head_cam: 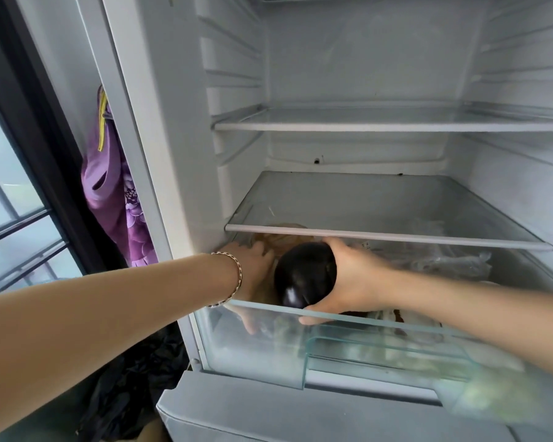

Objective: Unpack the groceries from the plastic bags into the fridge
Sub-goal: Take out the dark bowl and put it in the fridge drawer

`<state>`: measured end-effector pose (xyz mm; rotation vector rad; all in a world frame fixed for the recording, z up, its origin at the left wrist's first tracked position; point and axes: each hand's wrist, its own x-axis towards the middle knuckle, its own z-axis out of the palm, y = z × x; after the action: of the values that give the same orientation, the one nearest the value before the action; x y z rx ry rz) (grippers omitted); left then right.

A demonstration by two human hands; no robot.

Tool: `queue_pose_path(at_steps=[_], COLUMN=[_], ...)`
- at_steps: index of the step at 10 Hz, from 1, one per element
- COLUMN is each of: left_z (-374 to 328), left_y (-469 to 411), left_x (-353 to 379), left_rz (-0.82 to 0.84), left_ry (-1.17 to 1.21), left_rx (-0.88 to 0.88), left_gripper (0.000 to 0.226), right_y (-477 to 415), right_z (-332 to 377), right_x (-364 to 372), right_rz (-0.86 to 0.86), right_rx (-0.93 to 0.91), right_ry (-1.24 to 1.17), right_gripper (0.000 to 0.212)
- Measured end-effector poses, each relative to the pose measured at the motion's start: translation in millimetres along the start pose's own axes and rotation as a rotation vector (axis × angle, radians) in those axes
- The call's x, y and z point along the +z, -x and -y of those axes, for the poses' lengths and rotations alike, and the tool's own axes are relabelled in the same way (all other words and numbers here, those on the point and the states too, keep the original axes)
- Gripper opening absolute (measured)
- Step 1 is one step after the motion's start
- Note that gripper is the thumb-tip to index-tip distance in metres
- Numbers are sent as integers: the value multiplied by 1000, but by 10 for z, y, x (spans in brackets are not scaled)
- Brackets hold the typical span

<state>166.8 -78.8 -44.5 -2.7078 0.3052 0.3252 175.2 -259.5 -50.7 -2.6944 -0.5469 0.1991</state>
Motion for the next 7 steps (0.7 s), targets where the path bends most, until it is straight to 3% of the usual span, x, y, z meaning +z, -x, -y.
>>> queue_pose_path(at_steps=[2,4,5,6,7], left_z=[-48,-7,55,123,133], left_y=[78,17,-20,-115,-180], left_x=[-141,-70,-85,-16,5], left_rz=[57,59,80,9,-2], left_ry=[-71,39,119,149,179], left_rx=[19,-14,-15,1,11], left_gripper=[124,117,112,88,85], right_y=[-4,51,31,-17,-57], right_z=[61,125,125,120,74], right_x=[-19,-88,-125,-174,-262], right_rz=[11,40,57,129,182], right_rx=[23,18,-73,-198,-280], right_ry=[59,141,187,157,157], right_gripper=[136,123,120,123,119])
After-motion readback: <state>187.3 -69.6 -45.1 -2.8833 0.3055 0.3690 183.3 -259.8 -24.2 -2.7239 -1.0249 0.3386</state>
